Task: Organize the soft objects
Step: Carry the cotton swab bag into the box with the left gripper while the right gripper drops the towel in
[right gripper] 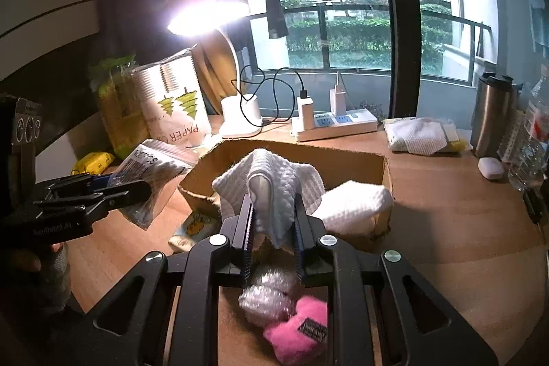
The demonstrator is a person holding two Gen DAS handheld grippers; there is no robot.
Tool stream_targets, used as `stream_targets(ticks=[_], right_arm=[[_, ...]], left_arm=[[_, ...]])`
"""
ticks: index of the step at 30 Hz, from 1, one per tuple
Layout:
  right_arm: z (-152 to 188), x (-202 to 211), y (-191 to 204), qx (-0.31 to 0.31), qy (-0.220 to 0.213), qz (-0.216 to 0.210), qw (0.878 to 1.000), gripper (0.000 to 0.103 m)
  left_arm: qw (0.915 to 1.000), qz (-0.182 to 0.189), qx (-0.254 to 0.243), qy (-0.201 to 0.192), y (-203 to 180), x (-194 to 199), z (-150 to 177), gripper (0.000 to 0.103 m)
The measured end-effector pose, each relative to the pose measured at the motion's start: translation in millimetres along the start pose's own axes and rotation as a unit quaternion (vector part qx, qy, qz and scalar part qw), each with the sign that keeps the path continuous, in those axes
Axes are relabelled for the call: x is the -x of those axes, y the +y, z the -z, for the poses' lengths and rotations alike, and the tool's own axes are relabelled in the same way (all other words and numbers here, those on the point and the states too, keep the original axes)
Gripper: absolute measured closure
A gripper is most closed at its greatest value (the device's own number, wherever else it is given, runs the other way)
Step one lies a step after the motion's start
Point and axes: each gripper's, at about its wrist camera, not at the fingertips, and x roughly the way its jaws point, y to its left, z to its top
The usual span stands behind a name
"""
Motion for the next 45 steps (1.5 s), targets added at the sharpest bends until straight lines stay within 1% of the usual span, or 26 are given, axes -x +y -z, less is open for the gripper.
stream_targets(ticks=[6,9,17,23,27,29,30,31,33,38,45], right_arm=[[-8,-14,-10,-0.005,0.003,-0.004,1.000,0.082],[-12,-22,-17,-0.007,0.006,-0.007,1.000,0.082],[-17,-29,-43,-0.019,0.004,-0.008,1.000,0.082],[-17,-32,-62,-0.033,0.004,0.002,0.999,0.082],[-19,-33,-67,-0.034,0.003,0.009,0.999,0.082],[-21,-35,-68,-0.035,0.002,0.011,0.999,0.082],[-22,-38,-69,-0.034,0.003,0.012,0.999,0.082],[-23,-40,-69,-0.033,0.004,0.013,0.999,0.082],[-25,-46,-68,-0.030,0.007,0.018,0.999,0.082],[-32,-57,-61,-0.024,0.010,0.015,1.000,0.082],[-37,-74,-39,-0.010,0.023,0.009,1.000,0.081]], left_arm=[[1.0000,0.001,-0.002,-0.003,-4,-16,-14,0.063],[1.0000,-0.001,-0.001,0.003,-6,-30,-20,0.063],[0.9996,0.001,-0.005,0.028,-19,-71,-31,0.063],[0.9986,0.004,-0.015,0.051,-33,-102,-29,0.063],[0.9976,-0.003,-0.011,0.068,-36,-118,-27,0.061],[0.9968,-0.005,-0.010,0.079,-37,-124,-25,0.058],[0.9967,-0.003,-0.006,0.080,-36,-124,-25,0.048],[0.9969,0.000,-0.002,0.078,-36,-123,-25,0.041],[0.9977,0.001,0.001,0.068,-35,-117,-26,0.032],[0.9984,-0.004,0.003,0.057,-26,-102,-27,0.031],[0.9984,-0.027,0.025,0.043,-2,-81,-24,0.031]])
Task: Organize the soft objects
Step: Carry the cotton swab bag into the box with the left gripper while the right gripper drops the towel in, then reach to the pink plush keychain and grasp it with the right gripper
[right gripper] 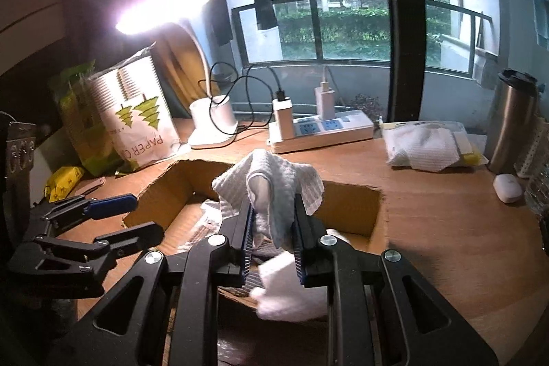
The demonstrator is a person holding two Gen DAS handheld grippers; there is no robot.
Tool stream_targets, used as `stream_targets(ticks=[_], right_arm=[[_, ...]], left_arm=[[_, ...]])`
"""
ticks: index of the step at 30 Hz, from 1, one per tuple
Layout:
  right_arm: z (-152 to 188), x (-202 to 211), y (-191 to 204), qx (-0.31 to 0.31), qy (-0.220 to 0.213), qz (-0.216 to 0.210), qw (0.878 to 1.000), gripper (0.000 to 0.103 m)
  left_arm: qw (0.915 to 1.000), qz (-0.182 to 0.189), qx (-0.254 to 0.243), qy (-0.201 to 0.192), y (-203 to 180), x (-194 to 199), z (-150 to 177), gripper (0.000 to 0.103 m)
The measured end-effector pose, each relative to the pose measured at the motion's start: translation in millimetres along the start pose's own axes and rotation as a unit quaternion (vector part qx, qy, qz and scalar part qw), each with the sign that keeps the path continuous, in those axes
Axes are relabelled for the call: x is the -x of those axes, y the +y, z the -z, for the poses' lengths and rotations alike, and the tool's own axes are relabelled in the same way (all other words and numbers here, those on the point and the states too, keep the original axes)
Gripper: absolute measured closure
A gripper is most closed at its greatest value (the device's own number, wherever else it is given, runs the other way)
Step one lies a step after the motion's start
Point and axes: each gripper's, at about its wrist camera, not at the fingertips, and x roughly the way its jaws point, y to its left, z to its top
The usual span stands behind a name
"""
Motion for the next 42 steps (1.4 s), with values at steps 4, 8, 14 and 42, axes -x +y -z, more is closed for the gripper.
stream_targets(ticks=[4,8,14,42], right_arm=[[1,-10,10,0.004,0.021,0.018,1.000,0.052],[2,-9,19,0.008,0.022,0.029,0.999,0.042],[4,4,36,0.022,0.017,0.037,0.999,0.042],[63,72,65,0.027,0.011,0.044,0.999,0.042]], left_arm=[[0.9999,-0.003,0.008,-0.007,12,9,3,0.031],[0.9998,-0.005,0.016,-0.014,21,17,5,0.031],[0.9994,-0.005,0.025,-0.023,28,32,12,0.031],[0.9993,0.010,0.023,-0.026,9,78,71,0.031]])
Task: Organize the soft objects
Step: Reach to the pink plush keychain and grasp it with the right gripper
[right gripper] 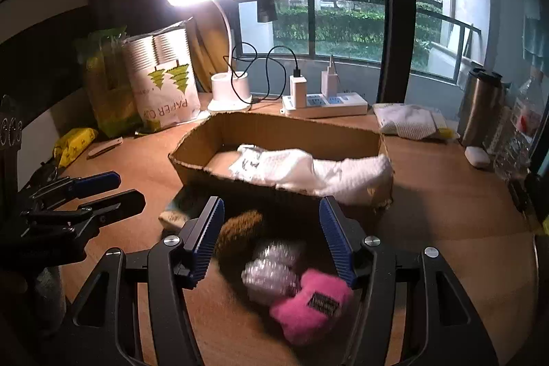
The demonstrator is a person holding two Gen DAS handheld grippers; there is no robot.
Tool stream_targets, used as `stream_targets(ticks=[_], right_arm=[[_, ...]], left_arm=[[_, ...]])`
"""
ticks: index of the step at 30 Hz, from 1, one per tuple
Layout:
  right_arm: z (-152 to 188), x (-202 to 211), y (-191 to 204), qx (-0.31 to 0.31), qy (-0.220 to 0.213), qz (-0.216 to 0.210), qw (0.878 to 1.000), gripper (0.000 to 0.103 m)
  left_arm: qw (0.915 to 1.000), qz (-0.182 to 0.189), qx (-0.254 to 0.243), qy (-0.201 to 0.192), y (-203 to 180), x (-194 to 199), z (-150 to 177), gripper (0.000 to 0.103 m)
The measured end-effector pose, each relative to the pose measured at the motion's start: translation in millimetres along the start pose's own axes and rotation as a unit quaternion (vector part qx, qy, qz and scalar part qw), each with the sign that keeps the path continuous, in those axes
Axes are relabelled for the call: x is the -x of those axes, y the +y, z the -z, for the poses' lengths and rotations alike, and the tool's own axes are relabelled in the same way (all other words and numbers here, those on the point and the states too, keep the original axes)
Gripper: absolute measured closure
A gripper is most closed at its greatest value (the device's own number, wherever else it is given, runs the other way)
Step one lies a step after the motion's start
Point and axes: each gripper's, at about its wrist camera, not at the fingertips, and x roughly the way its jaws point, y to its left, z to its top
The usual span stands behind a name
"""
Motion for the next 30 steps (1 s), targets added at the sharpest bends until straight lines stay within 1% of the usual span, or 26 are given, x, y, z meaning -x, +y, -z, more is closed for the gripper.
stream_targets(ticks=[10,17,26,30], right_arm=[[27,11,-5,-0.011,0.006,0.006,1.000,0.042],[52,-1,-18,-0.028,0.032,0.011,0.999,0.042],[67,-12,-35,-0.048,0.052,0.020,0.997,0.042],[76,-24,-42,-0.057,0.077,0.022,0.995,0.042]], left_arm=[[0.9999,0.005,-0.010,0.009,-13,2,19,0.031],[0.9996,0.002,-0.014,0.024,-17,-5,28,0.031],[0.9988,-0.001,-0.026,0.042,-27,-20,32,0.031],[0.9983,-0.002,-0.033,0.048,-34,-26,33,0.031]])
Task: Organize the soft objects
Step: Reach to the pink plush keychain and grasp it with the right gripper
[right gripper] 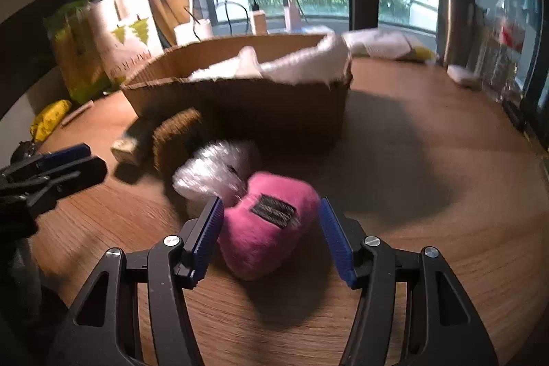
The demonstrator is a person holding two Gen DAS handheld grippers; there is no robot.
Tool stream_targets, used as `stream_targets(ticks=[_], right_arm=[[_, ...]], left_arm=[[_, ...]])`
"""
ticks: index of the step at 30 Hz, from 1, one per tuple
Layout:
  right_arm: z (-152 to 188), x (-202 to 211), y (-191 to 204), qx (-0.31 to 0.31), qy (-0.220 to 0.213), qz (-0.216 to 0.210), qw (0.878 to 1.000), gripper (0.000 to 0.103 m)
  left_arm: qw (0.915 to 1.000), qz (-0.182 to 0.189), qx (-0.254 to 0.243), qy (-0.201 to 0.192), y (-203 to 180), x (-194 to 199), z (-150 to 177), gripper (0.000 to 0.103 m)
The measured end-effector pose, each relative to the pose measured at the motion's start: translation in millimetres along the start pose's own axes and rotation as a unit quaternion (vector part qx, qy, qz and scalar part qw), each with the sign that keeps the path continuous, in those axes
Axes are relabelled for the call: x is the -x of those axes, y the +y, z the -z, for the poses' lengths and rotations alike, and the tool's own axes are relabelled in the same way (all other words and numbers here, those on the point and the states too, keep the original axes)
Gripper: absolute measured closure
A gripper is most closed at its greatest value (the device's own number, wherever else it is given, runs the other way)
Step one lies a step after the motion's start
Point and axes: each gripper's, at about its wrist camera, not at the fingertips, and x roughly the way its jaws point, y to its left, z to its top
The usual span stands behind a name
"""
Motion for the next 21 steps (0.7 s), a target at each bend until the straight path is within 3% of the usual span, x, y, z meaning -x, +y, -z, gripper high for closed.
stream_targets(ticks=[6,9,21], right_arm=[[2,-6,-8,-0.016,0.020,-0.017,1.000,0.042],[3,-4,-12,-0.013,0.017,-0.025,0.999,0.060],[8,6,-48,-0.040,0.001,-0.035,0.999,0.063]], left_arm=[[0.9999,-0.001,-0.013,0.008,-13,-7,-2,0.031],[0.9997,-0.002,-0.021,0.011,-19,-10,-3,0.031],[0.9981,-0.001,-0.055,0.028,-59,-29,-7,0.031]])
